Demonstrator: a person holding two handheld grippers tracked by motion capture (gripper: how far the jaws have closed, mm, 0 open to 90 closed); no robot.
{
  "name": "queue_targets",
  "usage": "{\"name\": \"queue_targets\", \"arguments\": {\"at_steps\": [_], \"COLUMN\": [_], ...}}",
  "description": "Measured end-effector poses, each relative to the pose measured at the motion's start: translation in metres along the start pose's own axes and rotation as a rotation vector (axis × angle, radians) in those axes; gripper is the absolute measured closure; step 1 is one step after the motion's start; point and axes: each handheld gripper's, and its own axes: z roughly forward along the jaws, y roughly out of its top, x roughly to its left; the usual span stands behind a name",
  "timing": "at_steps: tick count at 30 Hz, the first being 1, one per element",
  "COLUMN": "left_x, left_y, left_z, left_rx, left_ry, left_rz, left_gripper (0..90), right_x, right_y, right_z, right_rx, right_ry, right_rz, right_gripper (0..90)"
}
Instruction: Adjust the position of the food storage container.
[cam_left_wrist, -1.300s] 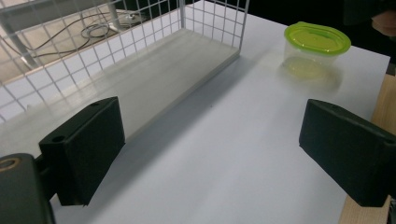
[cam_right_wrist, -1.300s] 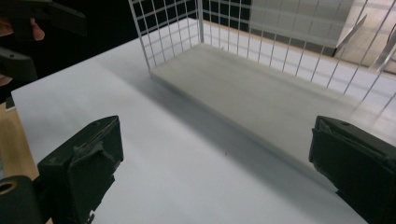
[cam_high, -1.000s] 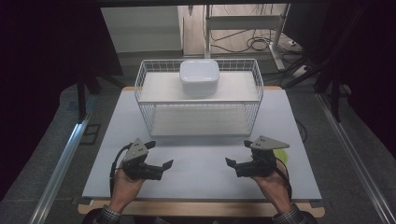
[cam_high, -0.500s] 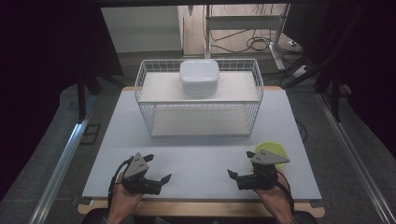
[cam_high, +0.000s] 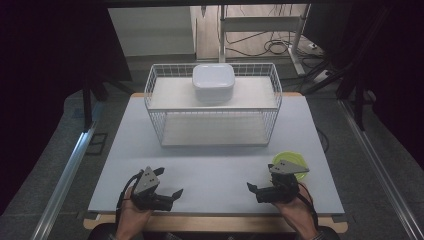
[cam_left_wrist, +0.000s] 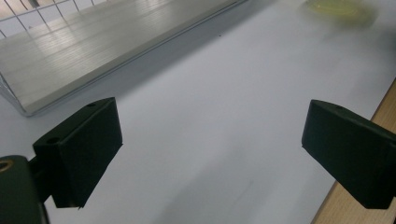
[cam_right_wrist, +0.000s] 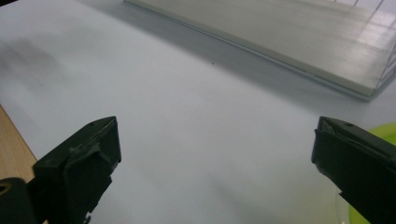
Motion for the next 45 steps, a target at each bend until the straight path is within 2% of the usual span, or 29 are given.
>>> {"name": "queue_targets", "arguments": {"at_steps": [3,5,7,8,11,13,18,21,27,32,38,45], "left_x": [0.0,0.0,0.0,0.0,0.0,0.0,0.0,0.0,0.0,0.0,0.0,-0.001], "left_y": [-0.001,-0.001,-0.001,-0.001,-0.001,-0.001,-0.002,-0.002,-0.002,-0.002,-0.002,-0.003], "left_z": [0.001,0.002,0.002,0.002,0.003,0.004,0.005,0.006,0.007,0.008,0.009,0.011], "left_rx": [0.005,0.007,0.008,0.008,0.013,0.019,0.028,0.029,0.036,0.044,0.047,0.056], "left_ry": [-0.001,0.0,-0.001,-0.003,-0.006,-0.006,-0.009,-0.011,-0.014,-0.018,-0.025,-0.031], "left_rz": [0.0,0.002,0.003,0.001,0.0,-0.001,-0.003,-0.005,-0.007,-0.005,-0.004,-0.004], "left_gripper": [4.8,4.8,4.9,4.9,4.9,4.9,5.0,5.1,5.2,5.2,5.2,5.2], "right_x": [-0.003,-0.004,-0.007,-0.009,-0.021,-0.03,-0.055,-0.067,-0.09,-0.106,-0.117,-0.119], "right_y": [0.001,0.003,0.004,0.005,0.004,0.004,0.0,-0.004,-0.012,-0.019,-0.027,-0.03], "right_z": [-0.002,-0.006,-0.011,-0.014,-0.024,-0.032,-0.051,-0.061,-0.066,-0.062,-0.06,-0.055], "right_rx": [0.008,0.014,0.024,0.03,0.03,0.018,-0.002,-0.027,-0.023,0.008,0.034,0.055], "right_ry": [-0.001,-0.018,-0.035,-0.045,-0.087,-0.125,-0.221,-0.257,-0.328,-0.357,-0.352,-0.335], "right_rz": [0.024,0.02,0.018,0.018,0.025,0.048,0.12,0.154,0.189,0.208,0.239,0.245], "right_gripper": [3.1,15.4,31.5,36.1,53.1,63.4,81.4,89.4,89.9,89.8,89.8,89.7]}}
